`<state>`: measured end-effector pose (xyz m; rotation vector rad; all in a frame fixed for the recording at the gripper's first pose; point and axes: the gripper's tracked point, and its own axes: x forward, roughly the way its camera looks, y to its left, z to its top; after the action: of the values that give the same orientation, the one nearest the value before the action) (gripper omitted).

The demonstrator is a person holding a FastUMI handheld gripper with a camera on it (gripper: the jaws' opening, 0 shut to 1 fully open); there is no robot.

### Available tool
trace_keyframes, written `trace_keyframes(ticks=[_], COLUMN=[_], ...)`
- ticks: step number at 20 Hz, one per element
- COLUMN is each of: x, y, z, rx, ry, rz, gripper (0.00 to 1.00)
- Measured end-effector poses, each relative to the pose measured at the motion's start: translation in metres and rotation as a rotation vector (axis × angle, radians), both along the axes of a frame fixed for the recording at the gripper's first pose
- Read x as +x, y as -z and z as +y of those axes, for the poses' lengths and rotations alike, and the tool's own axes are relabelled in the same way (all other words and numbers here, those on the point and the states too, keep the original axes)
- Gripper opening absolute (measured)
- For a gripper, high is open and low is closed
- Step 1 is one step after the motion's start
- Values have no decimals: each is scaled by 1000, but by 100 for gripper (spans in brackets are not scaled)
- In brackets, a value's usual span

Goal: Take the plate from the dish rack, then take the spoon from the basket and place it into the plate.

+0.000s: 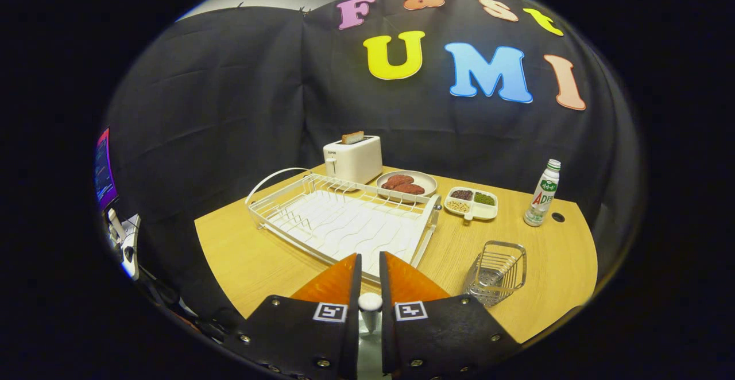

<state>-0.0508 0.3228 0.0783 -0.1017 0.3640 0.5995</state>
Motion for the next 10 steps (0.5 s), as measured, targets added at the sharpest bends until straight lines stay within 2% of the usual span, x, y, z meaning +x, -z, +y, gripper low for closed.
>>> trace_keyframes(ticks=[5, 7, 10], x=[3, 5, 4], y=[-8, -15, -24], z=[-8, -8, -19], rx=[5, 21, 20], ry=[11, 14, 36], rz=[-7, -21, -35], gripper=[16, 25, 28])
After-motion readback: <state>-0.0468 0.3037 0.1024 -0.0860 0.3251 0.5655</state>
